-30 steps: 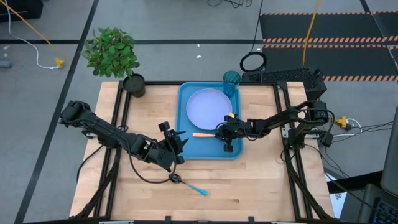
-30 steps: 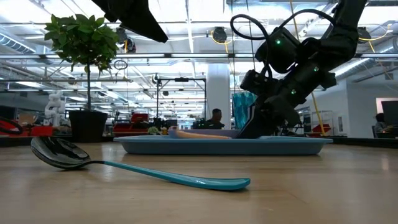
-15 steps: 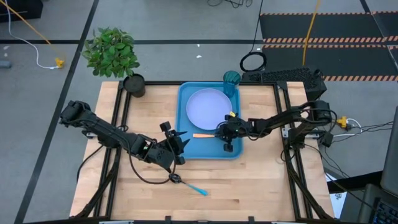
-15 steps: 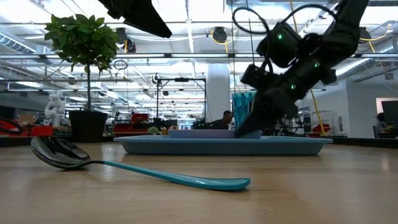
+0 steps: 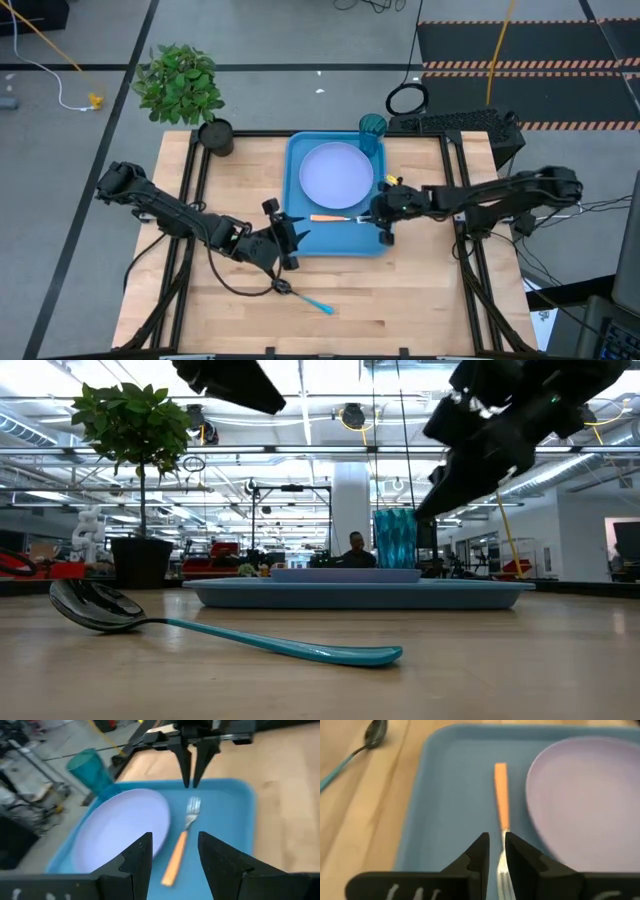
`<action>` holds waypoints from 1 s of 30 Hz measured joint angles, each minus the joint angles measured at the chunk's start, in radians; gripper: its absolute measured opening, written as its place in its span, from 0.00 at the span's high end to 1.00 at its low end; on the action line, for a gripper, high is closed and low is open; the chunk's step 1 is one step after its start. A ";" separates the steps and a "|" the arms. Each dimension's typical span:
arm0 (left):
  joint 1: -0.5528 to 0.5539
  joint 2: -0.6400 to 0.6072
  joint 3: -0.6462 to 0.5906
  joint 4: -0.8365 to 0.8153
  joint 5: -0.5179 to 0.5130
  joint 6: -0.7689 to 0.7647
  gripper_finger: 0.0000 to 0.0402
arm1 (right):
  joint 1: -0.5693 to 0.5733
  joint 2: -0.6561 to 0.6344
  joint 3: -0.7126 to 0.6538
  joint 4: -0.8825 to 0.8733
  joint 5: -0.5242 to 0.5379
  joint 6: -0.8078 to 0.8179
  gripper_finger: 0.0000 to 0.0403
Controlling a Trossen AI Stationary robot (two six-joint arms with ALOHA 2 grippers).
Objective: Pick and place plate/cup/fork/spoon on tray
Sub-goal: Put the blue spoon on the blue serving tray to the right of the orange fork
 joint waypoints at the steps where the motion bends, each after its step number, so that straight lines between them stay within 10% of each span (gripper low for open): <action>1: -0.003 0.000 0.000 0.015 0.020 -0.002 0.60 | 0.011 -0.019 0.000 -0.029 0.000 0.017 0.86; 14: -0.155 0.000 0.001 0.113 0.170 -0.048 0.60 | 0.199 -0.108 -0.028 -0.046 0.010 0.153 0.86; 30: -0.261 0.236 0.001 0.126 0.268 -0.198 0.60 | 0.410 -0.065 -0.029 0.086 0.264 0.266 0.86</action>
